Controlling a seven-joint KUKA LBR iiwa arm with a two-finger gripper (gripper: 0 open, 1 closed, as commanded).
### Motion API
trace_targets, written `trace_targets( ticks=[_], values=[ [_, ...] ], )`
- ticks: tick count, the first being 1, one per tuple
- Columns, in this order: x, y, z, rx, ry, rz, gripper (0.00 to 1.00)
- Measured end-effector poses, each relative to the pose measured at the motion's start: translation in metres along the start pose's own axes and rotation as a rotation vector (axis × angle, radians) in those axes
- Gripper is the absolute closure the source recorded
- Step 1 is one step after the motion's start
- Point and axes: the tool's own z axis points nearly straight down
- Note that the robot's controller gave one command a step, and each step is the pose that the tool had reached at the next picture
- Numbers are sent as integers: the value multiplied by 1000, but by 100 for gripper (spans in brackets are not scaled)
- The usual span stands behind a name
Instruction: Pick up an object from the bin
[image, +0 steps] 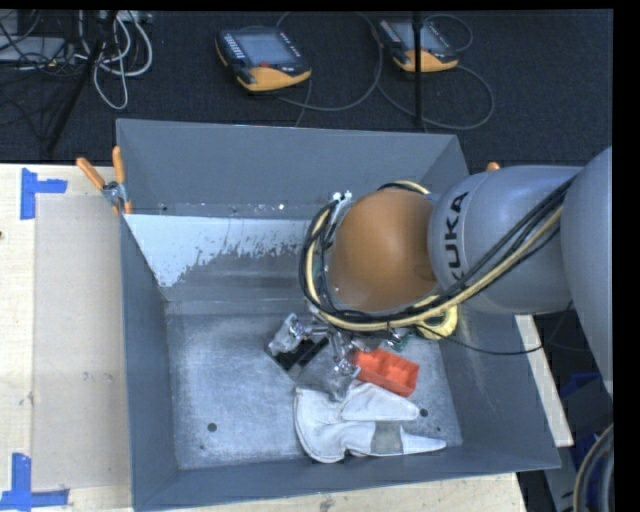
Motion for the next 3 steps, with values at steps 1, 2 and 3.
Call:
trace_targets(
  ticks=[1, 2, 3],
  values=[
    [0, 0, 0, 0, 0, 0, 0],
    [-4, -2, 3, 0, 2, -23, 0],
    [-12, -3, 6, 6, -20, 186, 100]
  ],
)
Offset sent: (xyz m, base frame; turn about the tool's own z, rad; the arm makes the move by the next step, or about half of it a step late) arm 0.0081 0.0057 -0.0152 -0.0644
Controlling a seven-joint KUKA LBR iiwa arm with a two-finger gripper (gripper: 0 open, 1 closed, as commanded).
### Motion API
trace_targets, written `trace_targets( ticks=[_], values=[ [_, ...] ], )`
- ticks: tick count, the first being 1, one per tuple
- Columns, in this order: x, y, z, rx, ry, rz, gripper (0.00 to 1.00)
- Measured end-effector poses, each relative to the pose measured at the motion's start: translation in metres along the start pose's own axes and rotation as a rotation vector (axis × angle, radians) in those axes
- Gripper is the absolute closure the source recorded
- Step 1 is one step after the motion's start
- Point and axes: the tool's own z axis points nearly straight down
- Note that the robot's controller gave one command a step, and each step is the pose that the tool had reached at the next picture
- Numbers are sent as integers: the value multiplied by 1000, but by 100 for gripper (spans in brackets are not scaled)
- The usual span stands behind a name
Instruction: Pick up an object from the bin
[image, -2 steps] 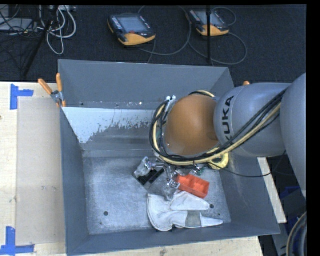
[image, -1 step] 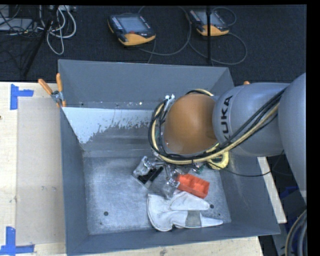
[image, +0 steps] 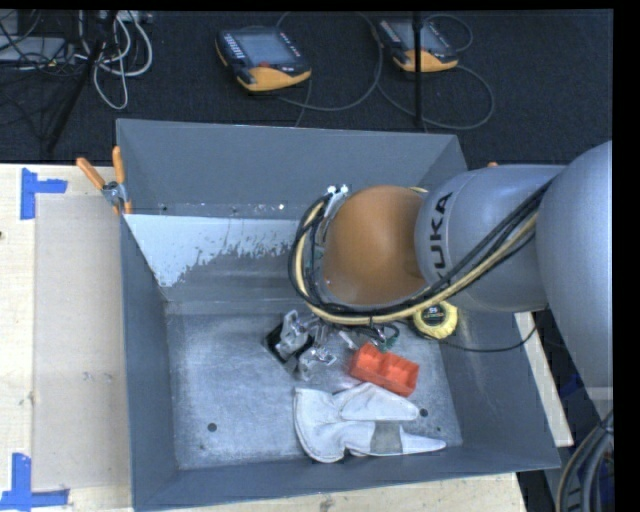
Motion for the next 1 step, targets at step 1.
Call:
trace_targets(
  ticks=[1],
  values=[
    [0, 0, 0, 0, 0, 0, 100]
  ],
)
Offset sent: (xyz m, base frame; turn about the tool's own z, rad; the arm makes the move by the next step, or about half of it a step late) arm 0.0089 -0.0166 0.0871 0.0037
